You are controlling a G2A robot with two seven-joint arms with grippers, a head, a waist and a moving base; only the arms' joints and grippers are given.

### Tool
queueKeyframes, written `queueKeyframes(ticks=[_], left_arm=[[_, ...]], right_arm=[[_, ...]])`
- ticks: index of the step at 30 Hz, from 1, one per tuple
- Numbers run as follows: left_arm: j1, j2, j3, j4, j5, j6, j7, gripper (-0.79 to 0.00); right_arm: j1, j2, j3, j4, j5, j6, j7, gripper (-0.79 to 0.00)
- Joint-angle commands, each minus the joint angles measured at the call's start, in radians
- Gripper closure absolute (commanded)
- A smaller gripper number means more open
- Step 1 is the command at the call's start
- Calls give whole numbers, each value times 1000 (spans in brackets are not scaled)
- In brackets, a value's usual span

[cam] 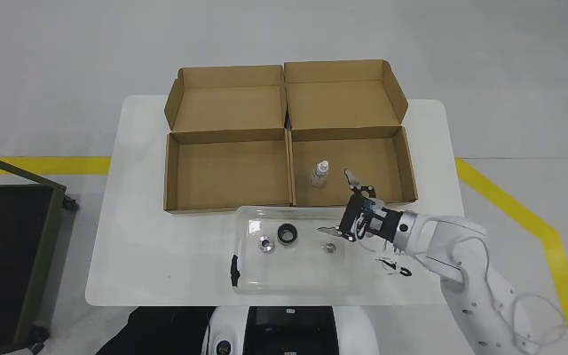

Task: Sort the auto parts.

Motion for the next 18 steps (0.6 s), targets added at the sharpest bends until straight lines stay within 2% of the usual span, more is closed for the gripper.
queueKeyframes(ticks=[1,8,18], left_arm=[[0,0,0,0,0,0,0,-785],[0,0,0,0,0,0,0,-785],[0,0,0,0,0,0,0,-785]], right_arm=[[-23,6,10,-23,-24,-29,23,-785],[-85,22,1,-88,-147,-101,103,-785],[-117,30,-37,-87,-190,-96,172,-785]])
